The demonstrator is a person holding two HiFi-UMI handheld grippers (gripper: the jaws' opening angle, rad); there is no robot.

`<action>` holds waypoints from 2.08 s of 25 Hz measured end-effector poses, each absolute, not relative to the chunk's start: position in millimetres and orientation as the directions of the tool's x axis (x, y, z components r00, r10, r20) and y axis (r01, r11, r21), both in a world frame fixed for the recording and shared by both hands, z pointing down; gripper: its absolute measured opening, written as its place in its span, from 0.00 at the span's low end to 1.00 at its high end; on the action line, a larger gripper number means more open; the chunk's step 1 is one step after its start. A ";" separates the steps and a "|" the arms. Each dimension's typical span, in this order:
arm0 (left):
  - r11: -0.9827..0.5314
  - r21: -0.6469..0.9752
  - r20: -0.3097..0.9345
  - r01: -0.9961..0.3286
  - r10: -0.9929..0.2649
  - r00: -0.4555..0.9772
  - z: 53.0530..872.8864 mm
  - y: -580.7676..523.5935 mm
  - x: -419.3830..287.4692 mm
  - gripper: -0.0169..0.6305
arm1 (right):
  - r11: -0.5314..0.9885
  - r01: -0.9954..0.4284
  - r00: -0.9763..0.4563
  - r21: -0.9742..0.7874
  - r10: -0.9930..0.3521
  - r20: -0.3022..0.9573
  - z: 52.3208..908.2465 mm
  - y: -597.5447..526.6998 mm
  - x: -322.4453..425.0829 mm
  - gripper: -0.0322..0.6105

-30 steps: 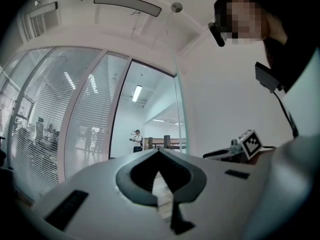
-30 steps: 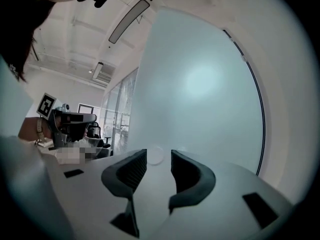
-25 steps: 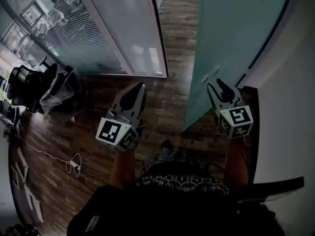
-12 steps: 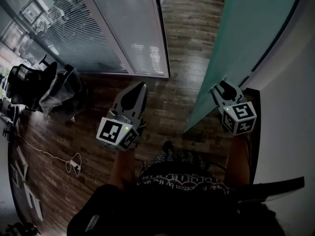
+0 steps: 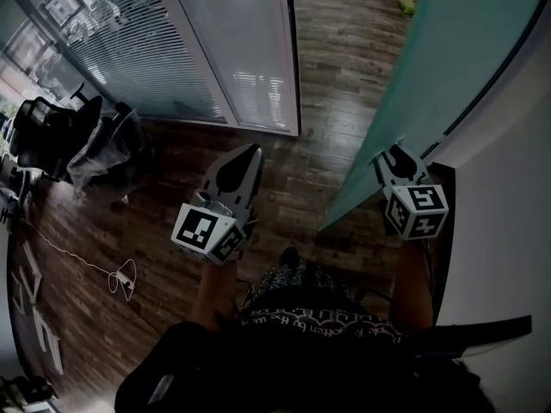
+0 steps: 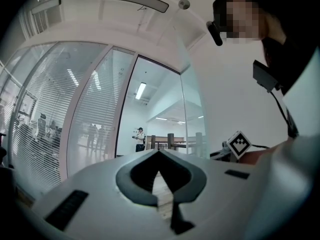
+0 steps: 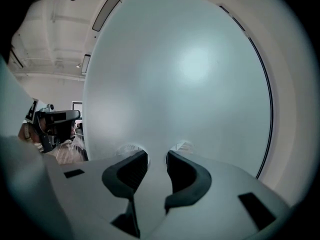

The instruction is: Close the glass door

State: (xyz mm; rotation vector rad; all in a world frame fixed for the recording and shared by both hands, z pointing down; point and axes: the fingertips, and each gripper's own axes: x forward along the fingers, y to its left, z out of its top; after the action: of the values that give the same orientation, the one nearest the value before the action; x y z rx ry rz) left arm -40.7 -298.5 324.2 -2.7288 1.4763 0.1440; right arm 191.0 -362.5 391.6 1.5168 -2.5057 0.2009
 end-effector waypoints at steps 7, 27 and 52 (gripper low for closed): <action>-0.501 0.043 -0.071 -0.864 -0.865 0.497 340.3 -308.4 -67.5 0.03 | 0.426 -0.905 -0.418 -0.017 -0.878 0.232 392.8 -386.0 175.7 0.24; -0.483 0.013 -0.110 -0.876 -0.871 0.478 320.5 -398.5 -166.3 0.03 | 0.289 -0.957 -0.290 -0.033 -0.938 0.189 391.4 -497.7 115.1 0.24; -0.431 0.009 -0.135 -0.902 -0.894 0.426 312.5 -576.8 -192.2 0.03 | 0.274 -0.962 -0.273 -0.012 -0.949 0.156 388.8 -681.6 54.6 0.23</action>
State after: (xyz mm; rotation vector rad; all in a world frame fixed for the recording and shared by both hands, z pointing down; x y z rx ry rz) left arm -192.2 -576.8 312.5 -2.5982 1.6386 0.1834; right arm 54.6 -681.6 388.8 1.8175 -2.4115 0.1578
